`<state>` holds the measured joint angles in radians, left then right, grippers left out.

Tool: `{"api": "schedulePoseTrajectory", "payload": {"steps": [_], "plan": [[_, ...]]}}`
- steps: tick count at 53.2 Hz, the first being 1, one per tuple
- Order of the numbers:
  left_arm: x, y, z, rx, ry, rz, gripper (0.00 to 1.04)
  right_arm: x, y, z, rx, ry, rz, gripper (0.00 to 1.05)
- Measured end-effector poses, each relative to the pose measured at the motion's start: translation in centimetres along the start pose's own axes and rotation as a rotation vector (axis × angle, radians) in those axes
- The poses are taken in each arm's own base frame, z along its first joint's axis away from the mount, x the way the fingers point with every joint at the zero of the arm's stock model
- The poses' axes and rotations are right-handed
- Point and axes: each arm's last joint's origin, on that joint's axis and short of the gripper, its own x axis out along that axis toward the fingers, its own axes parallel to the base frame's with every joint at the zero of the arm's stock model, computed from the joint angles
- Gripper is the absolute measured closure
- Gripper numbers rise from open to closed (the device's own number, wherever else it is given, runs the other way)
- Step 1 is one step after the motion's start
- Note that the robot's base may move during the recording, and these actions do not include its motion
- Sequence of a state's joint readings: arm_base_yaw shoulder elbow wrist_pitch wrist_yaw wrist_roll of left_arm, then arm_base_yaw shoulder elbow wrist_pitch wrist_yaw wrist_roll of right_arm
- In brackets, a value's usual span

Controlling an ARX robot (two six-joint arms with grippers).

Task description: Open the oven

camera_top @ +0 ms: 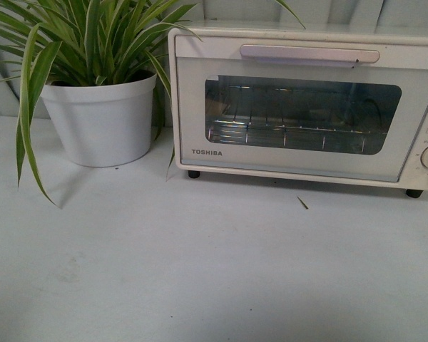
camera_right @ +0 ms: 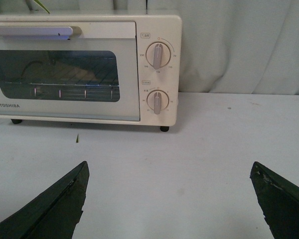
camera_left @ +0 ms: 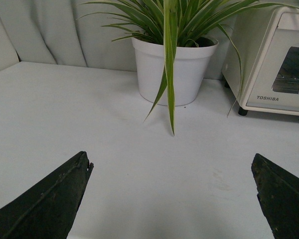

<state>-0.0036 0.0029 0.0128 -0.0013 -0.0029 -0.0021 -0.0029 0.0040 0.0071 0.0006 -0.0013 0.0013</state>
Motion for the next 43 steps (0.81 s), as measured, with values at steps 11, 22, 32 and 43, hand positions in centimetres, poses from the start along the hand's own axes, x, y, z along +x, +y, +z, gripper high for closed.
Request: {"api": "schedulePoseTrajectory", "payload": {"steps": [11, 22, 32, 43], "plan": [[0.0, 0.0, 0.0, 0.0, 0.0, 0.0, 0.06, 0.0, 0.0, 0.0, 0.0, 0.0, 0.0, 0.09], [0.0, 0.0, 0.0, 0.0, 0.0, 0.0, 0.06, 0.0, 0.0, 0.0, 0.0, 0.0, 0.0, 0.09], [0.0, 0.0, 0.0, 0.0, 0.0, 0.0, 0.06, 0.0, 0.0, 0.0, 0.0, 0.0, 0.0, 0.09], [0.15, -0.09, -0.36, -0.089, 0.122, 0.079, 0.06, 0.0, 0.0, 0.0, 0.0, 0.0, 0.0, 0.09]]}}
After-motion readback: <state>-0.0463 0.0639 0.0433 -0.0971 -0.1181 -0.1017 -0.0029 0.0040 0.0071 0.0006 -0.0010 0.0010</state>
